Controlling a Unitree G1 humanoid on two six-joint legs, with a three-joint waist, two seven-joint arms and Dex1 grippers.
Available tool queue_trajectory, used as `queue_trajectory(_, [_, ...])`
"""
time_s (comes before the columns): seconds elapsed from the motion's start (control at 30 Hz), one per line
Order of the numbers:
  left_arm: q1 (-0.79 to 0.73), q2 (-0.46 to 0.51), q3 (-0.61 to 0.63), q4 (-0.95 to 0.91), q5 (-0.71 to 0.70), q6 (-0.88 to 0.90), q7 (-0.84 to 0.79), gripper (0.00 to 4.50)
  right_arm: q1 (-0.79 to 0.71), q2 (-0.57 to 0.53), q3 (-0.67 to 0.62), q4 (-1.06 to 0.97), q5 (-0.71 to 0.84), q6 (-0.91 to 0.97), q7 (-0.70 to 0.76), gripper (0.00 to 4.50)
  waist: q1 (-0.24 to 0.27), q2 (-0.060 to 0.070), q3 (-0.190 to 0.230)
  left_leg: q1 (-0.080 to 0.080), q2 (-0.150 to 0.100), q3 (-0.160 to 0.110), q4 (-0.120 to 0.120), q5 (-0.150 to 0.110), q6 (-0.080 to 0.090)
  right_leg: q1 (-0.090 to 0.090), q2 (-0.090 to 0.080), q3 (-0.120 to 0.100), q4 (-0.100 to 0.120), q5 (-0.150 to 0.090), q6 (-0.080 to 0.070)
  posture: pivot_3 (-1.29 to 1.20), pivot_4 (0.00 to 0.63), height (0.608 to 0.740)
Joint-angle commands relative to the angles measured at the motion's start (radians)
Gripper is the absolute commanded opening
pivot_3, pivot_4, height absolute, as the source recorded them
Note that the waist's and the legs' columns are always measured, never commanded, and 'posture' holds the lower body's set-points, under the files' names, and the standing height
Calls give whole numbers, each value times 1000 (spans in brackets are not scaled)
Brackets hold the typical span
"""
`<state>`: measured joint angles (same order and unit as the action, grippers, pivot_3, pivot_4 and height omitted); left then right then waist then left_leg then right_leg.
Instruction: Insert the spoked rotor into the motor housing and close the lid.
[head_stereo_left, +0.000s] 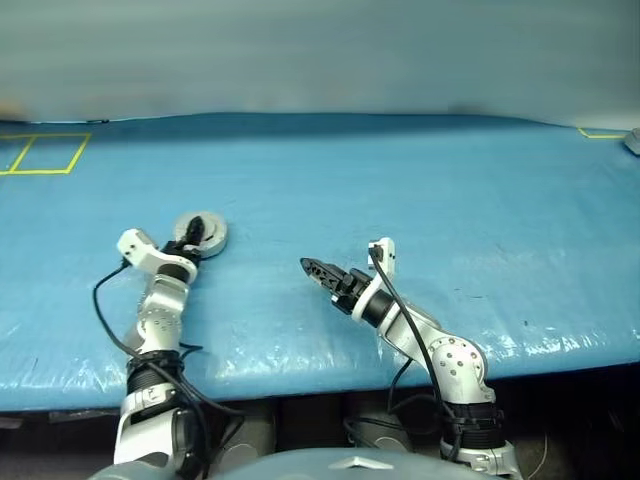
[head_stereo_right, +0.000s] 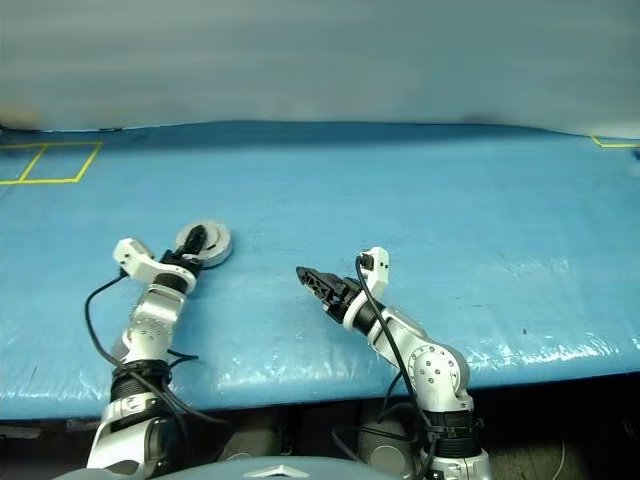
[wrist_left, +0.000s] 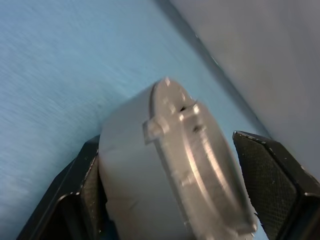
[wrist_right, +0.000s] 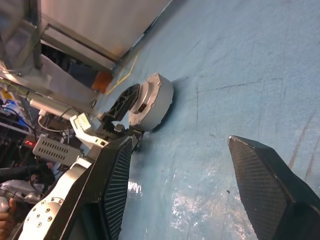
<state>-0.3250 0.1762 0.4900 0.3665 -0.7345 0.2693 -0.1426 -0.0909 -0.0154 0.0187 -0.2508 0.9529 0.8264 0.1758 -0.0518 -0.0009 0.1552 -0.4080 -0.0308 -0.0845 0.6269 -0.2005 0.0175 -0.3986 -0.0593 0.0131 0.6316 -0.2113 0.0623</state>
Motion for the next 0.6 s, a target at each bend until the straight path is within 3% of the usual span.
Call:
queue_trajectory(0.03, [39, 66, 81, -4, 9, -11, 33, 3897, -7, 15, 2, -31, 7, -15, 26, 3213, -1, 0, 0, 0, 1, 0, 0, 0, 0, 0, 1, 0, 0, 0, -1, 0, 150, 740])
queue_trajectory(0.33, [88, 120, 108, -190, -40, 37, -48, 3897, -10, 7, 8, -39, -30, -35, 50, 3213, 27, -4, 1, -5, -1, 1, 0, 0, -2, -5, -2, 0, -3, 1, 1, 0, 150, 740])
queue_trajectory(0.43, [154, 128, -99, -433, 90, 44, -101, 3897, 5, -39, 47, -102, -183, -143, 48, 3213, 35, -5, 1, -7, -2, 1, 0, 0, -3, -10, -3, 1, -4, 5, -3, 0, 150, 740])
queue_trajectory(0.47, [177, 135, -195, -508, 157, 43, -115, 3897, 13, -84, 107, -116, -328, -217, 17, 3213, 40, -5, 1, -7, -2, 2, 0, 0, -3, -10, -4, 1, -4, 5, -3, 0, 150, 740])
queue_trajectory(0.53, [210, 124, -308, -593, 228, 39, -114, 3897, 31, -132, 186, -117, -503, -303, -27, 3213, 43, -5, 1, -7, -4, 3, -1, 0, -3, -10, -6, 2, -5, 5, -3, 0, 150, 740])
queue_trajectory(0.6, [237, 97, -397, -636, 326, 1, -81, 3897, 61, -120, 190, -110, -560, -347, -64, 3213, 40, -6, 0, -7, -5, 5, -2, -1, -3, -10, -6, 3, -5, 5, -3, 0, 150, 740])
